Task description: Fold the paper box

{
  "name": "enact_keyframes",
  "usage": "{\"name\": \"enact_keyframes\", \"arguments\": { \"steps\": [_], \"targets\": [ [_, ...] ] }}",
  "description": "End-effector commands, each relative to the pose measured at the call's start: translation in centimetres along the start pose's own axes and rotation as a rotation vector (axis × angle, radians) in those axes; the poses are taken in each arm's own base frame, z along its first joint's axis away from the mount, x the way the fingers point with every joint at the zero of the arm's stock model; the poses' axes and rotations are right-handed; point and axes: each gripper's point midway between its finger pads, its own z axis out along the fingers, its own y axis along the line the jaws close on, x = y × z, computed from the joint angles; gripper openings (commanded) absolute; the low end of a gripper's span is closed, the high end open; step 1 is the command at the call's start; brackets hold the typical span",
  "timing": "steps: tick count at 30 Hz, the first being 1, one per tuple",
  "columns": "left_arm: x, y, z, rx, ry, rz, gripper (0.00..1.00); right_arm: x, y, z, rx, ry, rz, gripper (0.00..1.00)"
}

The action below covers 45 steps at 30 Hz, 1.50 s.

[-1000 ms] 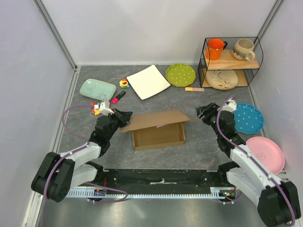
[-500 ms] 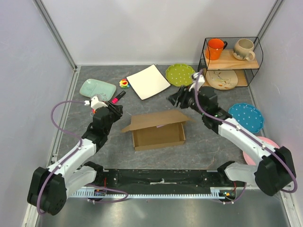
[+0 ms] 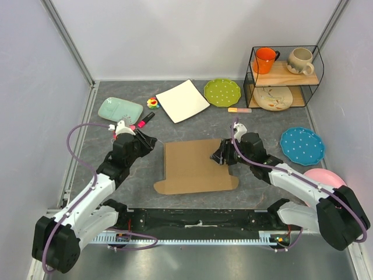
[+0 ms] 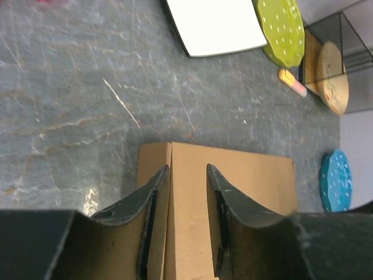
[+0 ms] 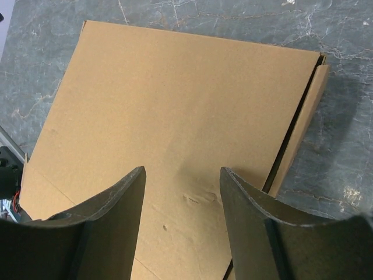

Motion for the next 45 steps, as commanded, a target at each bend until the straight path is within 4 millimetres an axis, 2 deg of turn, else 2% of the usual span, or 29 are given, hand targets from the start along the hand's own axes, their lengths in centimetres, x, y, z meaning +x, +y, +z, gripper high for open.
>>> {"name": "enact_keyframes", "arguments": {
  "steps": [1,5,6,7,8,11,18,20,22,23,25,26,29,32,33,34,37,39,42,43,45],
  "targets": [
    [2.6,-1.9,-1.6,0.099,0.155,-0.071,0.40,0.9,0.1,-0.5,-0.021,0.001,-0.030,0.62],
    [4.9,-4.7,-3.6,0.293,0.275,-0.132,0.41,3.3,-1.3,-0.2,0.016,0.050,-0.012,0.62],
    [6.1,-4.5,-3.9,0.321,0.307,-0.153,0.41,3.7,-1.8,-0.1,0.038,0.057,0.005,0.62],
    [5.6,-5.9,-4.3,0.395,0.294,-0.194,0.41,3.8,-1.8,0.1,0.037,0.056,0.011,0.61],
    [6.2,-6.4,-4.8,0.438,0.331,-0.206,0.40,4.2,-2.0,0.1,0.035,0.062,0.018,0.61],
    [7.8,-6.0,-5.1,0.453,0.380,-0.204,0.39,4.2,-1.8,0.2,0.027,0.053,0.035,0.61],
    [14.6,-2.0,-4.7,0.311,0.565,-0.157,0.32,4.0,-1.8,0.1,0.035,0.054,0.034,0.61],
    [16.7,0.8,-4.2,0.175,0.628,-0.146,0.31,3.6,-1.8,0.0,0.040,0.039,0.038,0.61],
    [17.7,2.1,-3.9,0.112,0.659,-0.134,0.28,2.2,-1.1,-0.7,0.029,-0.014,0.044,0.62],
    [18.3,3.0,-3.8,0.078,0.669,-0.134,0.28,0.5,-0.1,-1.5,0.010,-0.079,0.048,0.63],
    [18.3,3.2,-3.7,0.070,0.662,-0.137,0.27,-1.1,0.8,-2.5,-0.011,-0.136,0.048,0.64],
    [18.1,3.0,-3.6,0.075,0.647,-0.137,0.27,-2.4,1.9,-3.3,-0.043,-0.179,0.042,0.64],
    [17.1,2.2,-3.3,0.104,0.607,-0.134,0.27,-2.6,2.8,-3.9,-0.077,-0.178,0.059,0.62],
    [16.6,1.8,-3.1,0.118,0.587,-0.119,0.27,0.4,1.2,-3.5,-0.044,-0.110,0.086,0.61],
    [16.6,1.8,-3.0,0.117,0.588,-0.111,0.27,1.4,0.2,-3.4,-0.009,-0.096,0.105,0.60],
    [16.7,1.9,-3.0,0.115,0.594,-0.109,0.27,3.7,-1.3,-3.2,0.029,-0.055,0.122,0.58],
    [17.1,2.3,-3.0,0.106,0.605,-0.099,0.27,7.0,-3.5,-3.0,0.091,0.004,0.163,0.57],
    [16.9,1.9,-2.9,0.124,0.595,-0.097,0.27,7.4,-3.8,-2.9,0.106,0.018,0.164,0.57],
    [15.4,0.2,-2.7,0.179,0.556,-0.092,0.27,5.0,-2.9,-3.2,0.093,-0.035,0.135,0.59],
    [14.6,-0.7,-2.8,0.208,0.527,-0.089,0.27,2.5,-2.0,-3.6,0.085,-0.103,0.115,0.62],
    [12.4,-3.0,-2.7,0.273,0.468,-0.073,0.30,0.3,-1.4,-4.3,0.098,-0.157,0.095,0.66]
  ]
}}
